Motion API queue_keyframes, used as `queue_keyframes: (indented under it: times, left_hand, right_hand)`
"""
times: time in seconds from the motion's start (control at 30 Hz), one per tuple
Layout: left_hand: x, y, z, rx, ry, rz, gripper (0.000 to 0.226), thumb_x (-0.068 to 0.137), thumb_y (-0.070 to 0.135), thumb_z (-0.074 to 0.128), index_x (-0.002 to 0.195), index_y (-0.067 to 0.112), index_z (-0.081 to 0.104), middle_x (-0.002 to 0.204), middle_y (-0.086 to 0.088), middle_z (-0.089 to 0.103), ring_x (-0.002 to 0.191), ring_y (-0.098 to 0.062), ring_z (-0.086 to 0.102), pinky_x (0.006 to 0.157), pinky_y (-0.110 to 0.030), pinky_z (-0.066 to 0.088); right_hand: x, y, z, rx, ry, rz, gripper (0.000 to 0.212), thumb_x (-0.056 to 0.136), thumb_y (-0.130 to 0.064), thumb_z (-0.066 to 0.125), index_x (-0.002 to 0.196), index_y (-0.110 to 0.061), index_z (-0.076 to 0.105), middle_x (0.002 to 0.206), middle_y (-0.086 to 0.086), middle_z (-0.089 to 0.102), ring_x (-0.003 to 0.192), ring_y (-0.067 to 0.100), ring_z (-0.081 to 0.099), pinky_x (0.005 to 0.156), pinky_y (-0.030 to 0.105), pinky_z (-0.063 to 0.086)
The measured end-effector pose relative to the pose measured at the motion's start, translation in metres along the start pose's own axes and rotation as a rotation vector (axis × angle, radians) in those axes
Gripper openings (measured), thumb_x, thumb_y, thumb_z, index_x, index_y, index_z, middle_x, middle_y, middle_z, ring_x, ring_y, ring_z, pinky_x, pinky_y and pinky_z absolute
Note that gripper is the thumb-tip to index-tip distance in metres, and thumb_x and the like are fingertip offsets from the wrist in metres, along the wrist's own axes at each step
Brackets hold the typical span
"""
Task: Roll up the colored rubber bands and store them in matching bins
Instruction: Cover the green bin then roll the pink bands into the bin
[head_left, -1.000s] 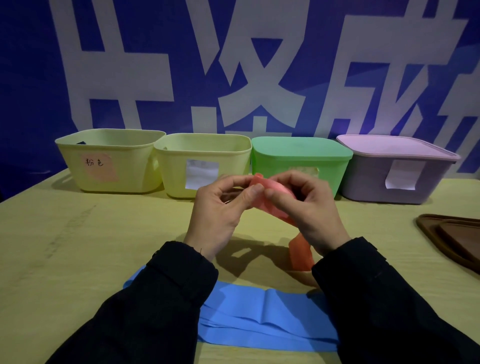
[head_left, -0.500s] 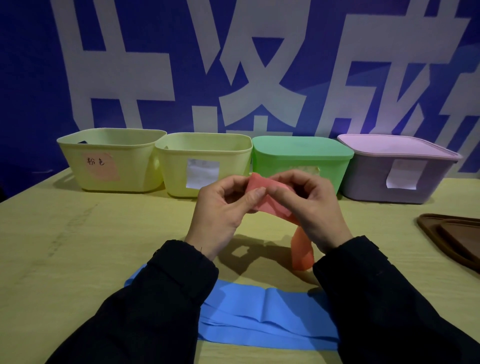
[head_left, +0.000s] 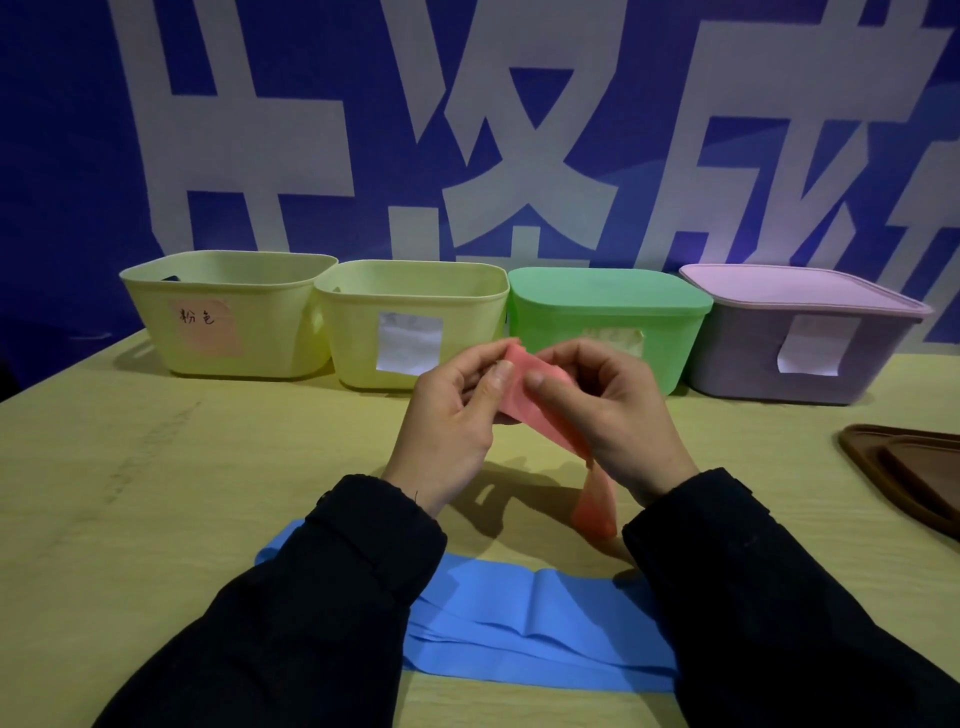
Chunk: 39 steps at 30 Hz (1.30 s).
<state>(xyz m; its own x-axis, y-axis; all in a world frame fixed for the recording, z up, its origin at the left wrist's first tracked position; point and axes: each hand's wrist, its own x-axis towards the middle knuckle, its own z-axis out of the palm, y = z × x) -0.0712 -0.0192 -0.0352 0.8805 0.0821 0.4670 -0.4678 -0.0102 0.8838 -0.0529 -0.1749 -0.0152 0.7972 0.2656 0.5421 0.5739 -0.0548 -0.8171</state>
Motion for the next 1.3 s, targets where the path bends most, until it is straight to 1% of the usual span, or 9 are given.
queue_keyframes:
  times: [0.17, 0.37, 0.5, 0.6, 0.7, 0.83, 0.93, 1.2, 1.3]
  left_hand:
    - [-0.0011, 0.0005, 0.0005, -0.005, -0.055, -0.026, 0.024, 0.1, 0.015, 0.059, 0.123, 0.011, 0.067, 0.11, -0.008, 0.075, 0.103, -0.023, 0.071, 0.084, -0.036, 0.061]
    - [0.0008, 0.0031, -0.002, -0.069, 0.03, 0.0, 0.019, 0.092, 0.011, 0.069, 0.109, 0.019, 0.069, 0.097, -0.002, 0.078, 0.09, -0.016, 0.074, 0.079, -0.026, 0.059]
    - [-0.0008, 0.0009, -0.0003, 0.017, 0.022, 0.028, 0.018, 0.098, 0.016, 0.064, 0.114, 0.015, 0.071, 0.11, -0.007, 0.072, 0.096, -0.017, 0.073, 0.083, -0.029, 0.059]
    - [-0.0005, 0.0013, -0.0001, 0.064, 0.011, 0.034, 0.022, 0.102, 0.016, 0.058, 0.122, 0.018, 0.068, 0.11, -0.007, 0.07, 0.087, -0.009, 0.07, 0.074, -0.024, 0.057]
    - [-0.0022, 0.0035, -0.0005, 0.094, -0.005, 0.047, 0.029, 0.104, 0.013, 0.053, 0.128, 0.026, 0.061, 0.108, 0.0, 0.067, 0.072, -0.006, 0.063, 0.063, -0.023, 0.051]
    - [-0.004, 0.0034, -0.0003, 0.101, -0.015, 0.061, 0.019, 0.101, 0.014, 0.06, 0.114, 0.025, 0.067, 0.106, 0.002, 0.066, 0.064, -0.009, 0.062, 0.06, -0.023, 0.051]
    - [-0.0029, 0.0037, -0.0008, 0.084, -0.025, 0.033, 0.018, 0.098, 0.014, 0.065, 0.113, 0.023, 0.066, 0.111, 0.0, 0.069, 0.065, -0.008, 0.065, 0.06, -0.025, 0.053]
    - [-0.0019, 0.0058, -0.0006, 0.005, -0.054, 0.034, 0.019, 0.095, 0.011, 0.067, 0.113, 0.015, 0.068, 0.091, 0.003, 0.07, 0.068, -0.007, 0.061, 0.06, -0.022, 0.049]
    - [-0.0022, 0.0072, -0.0013, 0.012, -0.062, 0.049, 0.022, 0.097, 0.012, 0.065, 0.118, 0.015, 0.067, 0.09, 0.004, 0.07, 0.069, -0.006, 0.06, 0.061, -0.023, 0.049]
  right_hand:
    - [-0.0012, -0.0009, 0.0002, 0.008, 0.019, -0.026, 0.004, 0.089, -0.009, 0.072, 0.093, -0.008, 0.073, 0.078, -0.003, 0.071, 0.072, 0.004, 0.063, 0.064, 0.018, 0.051]
    - [-0.0011, -0.0019, -0.0026, 0.014, -0.021, 0.003, 0.016, 0.09, 0.001, 0.066, 0.095, -0.013, 0.072, 0.076, -0.007, 0.069, 0.07, 0.004, 0.061, 0.061, 0.018, 0.048]
    - [-0.0002, -0.0012, -0.0026, -0.003, 0.058, -0.026, 0.021, 0.087, 0.0, 0.07, 0.094, -0.019, 0.071, 0.08, 0.02, 0.062, 0.07, 0.019, 0.057, 0.059, 0.033, 0.05]
    - [-0.0004, -0.0002, -0.0021, -0.032, 0.051, -0.027, 0.015, 0.088, -0.006, 0.073, 0.095, -0.019, 0.072, 0.078, 0.024, 0.059, 0.068, 0.021, 0.054, 0.058, 0.036, 0.048]
    - [0.0, 0.0014, 0.0007, -0.042, 0.023, 0.006, 0.01, 0.088, -0.018, 0.075, 0.097, -0.018, 0.071, 0.068, 0.008, 0.058, 0.064, 0.012, 0.053, 0.058, 0.026, 0.045]
    - [0.0021, 0.0051, -0.0023, -0.037, 0.033, 0.045, 0.014, 0.088, -0.026, 0.074, 0.096, -0.015, 0.07, 0.065, -0.018, 0.061, 0.061, -0.002, 0.053, 0.056, 0.012, 0.043]
    - [0.0026, 0.0048, -0.0032, -0.039, 0.03, 0.014, 0.006, 0.091, -0.021, 0.07, 0.09, -0.016, 0.072, 0.072, -0.013, 0.067, 0.065, -0.002, 0.058, 0.059, 0.014, 0.045]
    - [0.001, 0.0015, -0.0033, -0.002, 0.004, 0.015, 0.013, 0.097, -0.016, 0.062, 0.094, -0.011, 0.073, 0.076, -0.007, 0.071, 0.067, 0.001, 0.062, 0.058, 0.016, 0.047]
    - [0.0024, 0.0015, -0.0068, -0.047, -0.002, 0.024, 0.009, 0.095, -0.022, 0.066, 0.096, -0.016, 0.072, 0.08, 0.005, 0.071, 0.069, 0.008, 0.061, 0.061, 0.02, 0.048]
